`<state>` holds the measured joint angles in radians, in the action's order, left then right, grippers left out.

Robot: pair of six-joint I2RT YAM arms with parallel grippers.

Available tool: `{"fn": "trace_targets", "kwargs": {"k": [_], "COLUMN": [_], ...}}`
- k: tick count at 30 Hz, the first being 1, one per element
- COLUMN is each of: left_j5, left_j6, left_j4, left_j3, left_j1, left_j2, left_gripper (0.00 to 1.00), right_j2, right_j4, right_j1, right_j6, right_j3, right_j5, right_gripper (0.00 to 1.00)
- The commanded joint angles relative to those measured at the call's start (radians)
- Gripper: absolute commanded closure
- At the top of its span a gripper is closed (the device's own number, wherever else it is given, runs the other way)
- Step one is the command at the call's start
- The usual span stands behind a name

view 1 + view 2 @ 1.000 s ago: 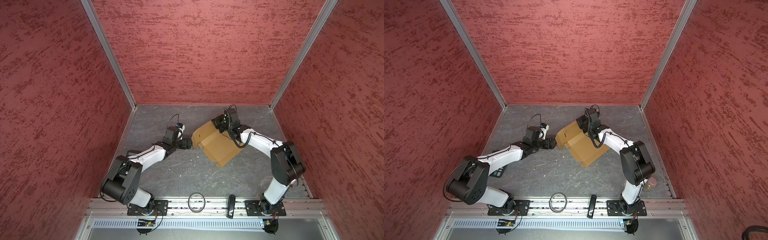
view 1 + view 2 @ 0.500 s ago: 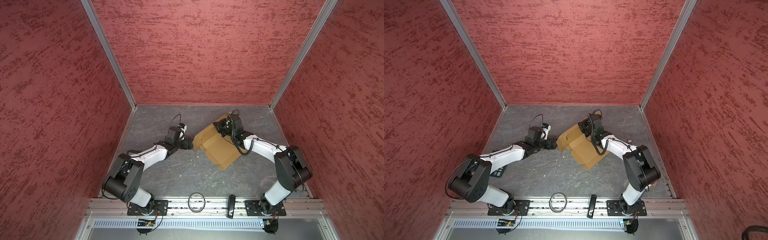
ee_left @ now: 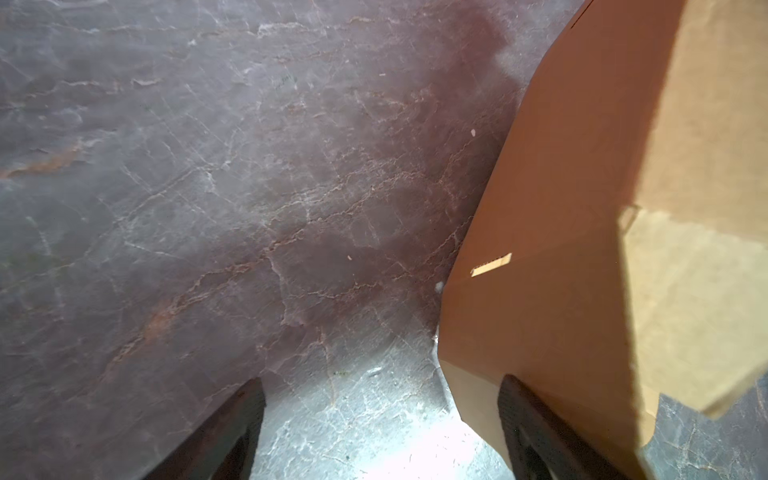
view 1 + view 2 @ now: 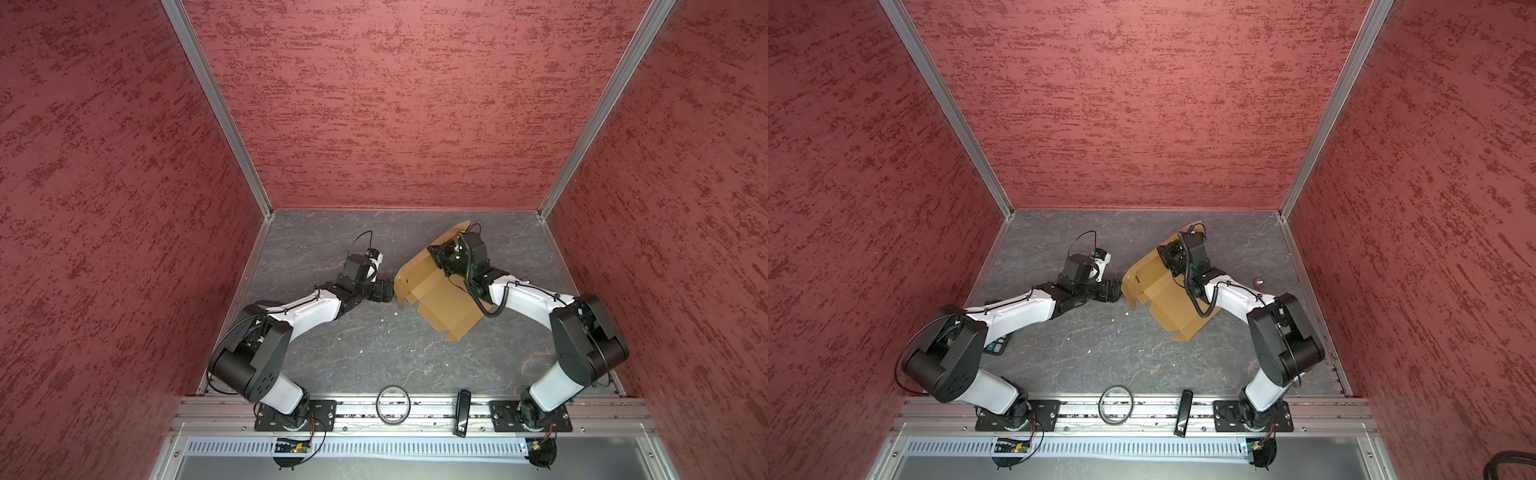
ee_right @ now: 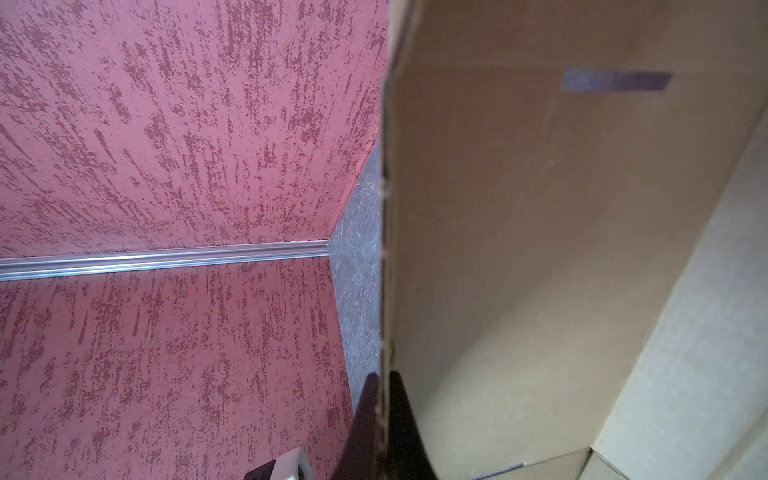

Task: Fold the paper box

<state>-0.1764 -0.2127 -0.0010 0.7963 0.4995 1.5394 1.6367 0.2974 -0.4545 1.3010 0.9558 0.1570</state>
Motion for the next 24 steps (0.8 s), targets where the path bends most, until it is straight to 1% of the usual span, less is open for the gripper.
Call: {"fn": "trace_targets", "kwargs": {"k": [1, 12, 18, 24], "left_j5": [-0.002, 0.040, 0.043, 0.044], "left_j6": [-0.013, -0.014, -0.011, -0.006], "left_j4": [0.019, -0.001, -0.005, -0.021], "left_j3": [0.015, 0.024, 0.021, 0.029], "left_j1": [0.017, 0.012, 0.012, 0.015], "left_j2": [0.008, -0.006, -0.015, -0.020], "left_gripper": [0.10, 0.05, 0.03, 0.02], "right_j2": [-0.031, -0.019, -0.019, 0.005], "right_j4": [0.049, 0.097, 0.176, 0.325], "right_j1": [-0.003, -0.003, 0.011, 0.041], "right_j6": [-0.008, -0.010, -0.009, 0.024], "right_j3": [-0.017, 0.032, -0.014, -0.106], "right_j5": [-0.004, 0.045, 0.103, 0.170], "right_gripper": [0.97, 0.97, 0.97, 0.97]}}
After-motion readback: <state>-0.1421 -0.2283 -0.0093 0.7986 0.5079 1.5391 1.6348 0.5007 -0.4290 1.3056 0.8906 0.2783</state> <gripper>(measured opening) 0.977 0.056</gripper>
